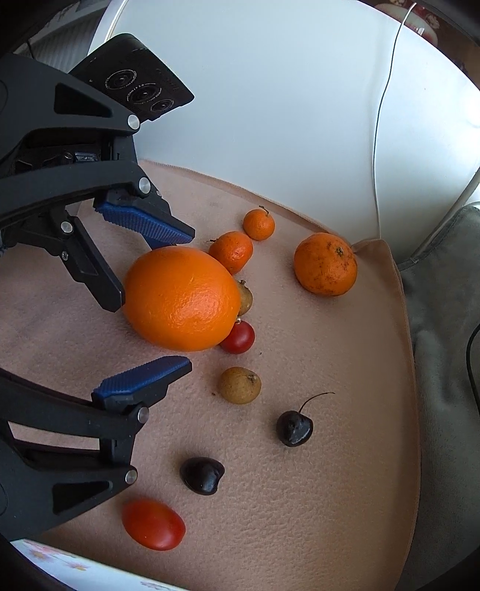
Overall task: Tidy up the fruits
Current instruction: 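Close the right gripper around the large navel orange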
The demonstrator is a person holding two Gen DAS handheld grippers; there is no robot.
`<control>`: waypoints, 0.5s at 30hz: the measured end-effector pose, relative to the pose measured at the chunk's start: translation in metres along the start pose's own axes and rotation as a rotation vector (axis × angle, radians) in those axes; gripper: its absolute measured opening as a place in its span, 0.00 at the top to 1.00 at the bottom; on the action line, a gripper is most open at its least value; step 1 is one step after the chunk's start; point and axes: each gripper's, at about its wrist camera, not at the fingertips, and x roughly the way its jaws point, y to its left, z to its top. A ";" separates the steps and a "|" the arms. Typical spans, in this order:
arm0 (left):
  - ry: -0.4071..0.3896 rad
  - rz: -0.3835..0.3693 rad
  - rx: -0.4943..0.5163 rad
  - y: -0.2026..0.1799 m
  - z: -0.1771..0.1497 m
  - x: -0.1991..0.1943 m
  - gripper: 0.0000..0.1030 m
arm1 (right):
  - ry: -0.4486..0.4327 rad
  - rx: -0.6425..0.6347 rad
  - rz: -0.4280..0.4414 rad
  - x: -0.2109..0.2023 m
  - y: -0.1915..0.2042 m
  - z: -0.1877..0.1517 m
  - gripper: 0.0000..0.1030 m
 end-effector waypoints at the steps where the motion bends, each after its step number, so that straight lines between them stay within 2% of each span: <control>1: 0.002 -0.002 -0.001 0.000 0.000 0.001 0.38 | 0.001 0.001 -0.002 0.000 0.000 0.000 0.36; 7: 0.005 -0.009 0.004 0.000 0.001 0.003 0.42 | 0.007 0.004 0.003 0.002 0.000 0.001 0.38; 15: 0.005 -0.003 0.005 -0.001 0.001 0.004 0.43 | 0.003 -0.011 -0.003 0.001 0.001 0.001 0.38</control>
